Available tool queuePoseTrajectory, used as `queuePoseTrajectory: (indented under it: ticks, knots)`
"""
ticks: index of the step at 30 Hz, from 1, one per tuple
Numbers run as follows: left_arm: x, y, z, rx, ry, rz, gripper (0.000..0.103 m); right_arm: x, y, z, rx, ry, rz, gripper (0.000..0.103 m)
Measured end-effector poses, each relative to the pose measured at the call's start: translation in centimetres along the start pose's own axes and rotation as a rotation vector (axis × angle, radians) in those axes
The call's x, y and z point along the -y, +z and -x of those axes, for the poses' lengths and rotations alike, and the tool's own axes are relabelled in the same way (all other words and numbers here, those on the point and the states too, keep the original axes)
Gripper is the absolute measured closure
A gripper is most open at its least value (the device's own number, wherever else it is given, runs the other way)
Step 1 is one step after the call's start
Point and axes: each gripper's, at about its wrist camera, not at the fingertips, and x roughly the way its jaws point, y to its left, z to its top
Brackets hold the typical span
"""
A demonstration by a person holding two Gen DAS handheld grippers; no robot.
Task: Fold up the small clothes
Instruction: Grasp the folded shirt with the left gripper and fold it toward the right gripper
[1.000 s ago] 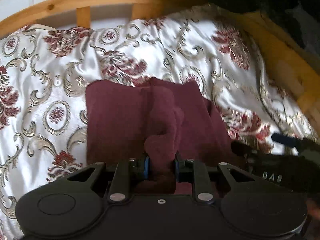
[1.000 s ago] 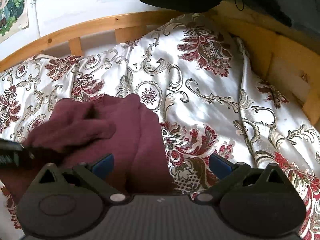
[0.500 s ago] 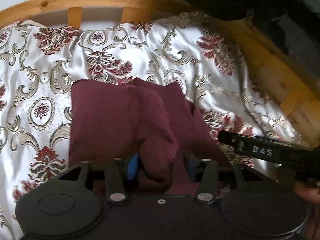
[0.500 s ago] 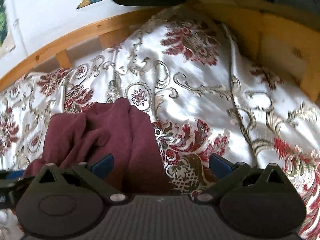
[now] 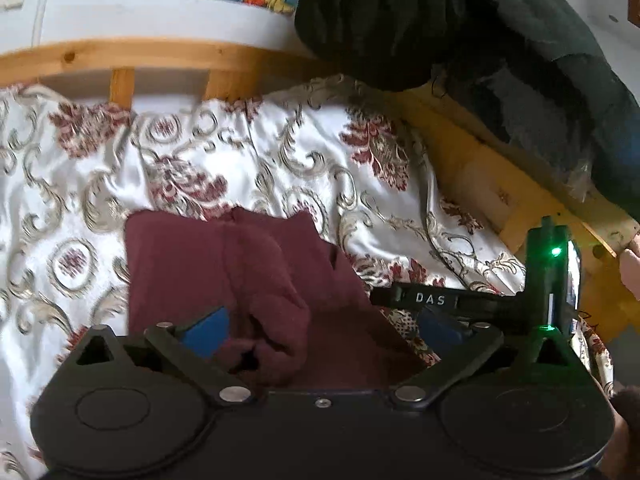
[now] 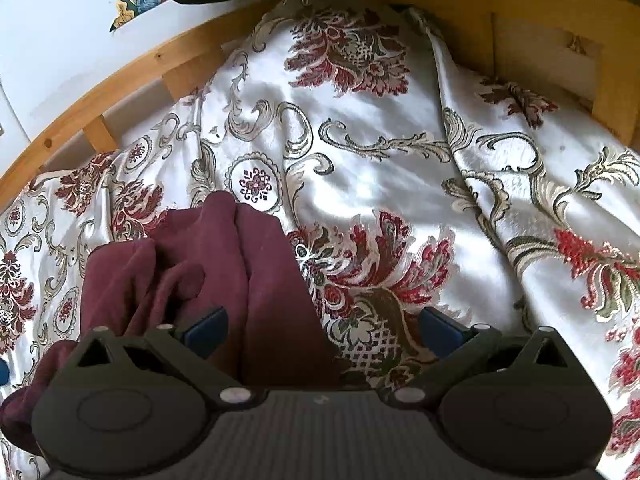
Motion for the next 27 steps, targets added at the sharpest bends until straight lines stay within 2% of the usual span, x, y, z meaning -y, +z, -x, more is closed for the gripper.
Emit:
queuePoseTrajectory:
  ticks: [9,14,18,21,24,27]
  knots:
    - [-3.0,-1.5,4.1,0.129,0.065,-0.036,0.001,-1.5,-0.6,-0.6,0.009,-0.017,0.035,0.0]
    - [-5.5,-4.1,5.4,0.159,0.096,-0.019,0.001,-2.5,-0.9,-0.3,0.041,0.039,0.043,0.0]
    - [-7.0,-5.8,5.0,0.114,0.134,-0.013,0.001,-3.4,-1.1,0.6,0.107,0.126,0.044,0.0]
    - [-7.5,-6.5,4.3,0.07,0.111,-0.009,0.001,-4.0,-1.2,0.9,0.131,0.243,0.021,0.0]
    - [-7.0,-6.9,3.8,0.054,0.085,-0.051,0.001,-4.2,-1.3,0.3,0.107,0.382,-0.044,0.0]
    - [-6.3,-7.5,2.9,0.048,0.091,-0.113,0.001,-4.7,-1.6,-0.5,0.06,0.476,-0.083,0.0]
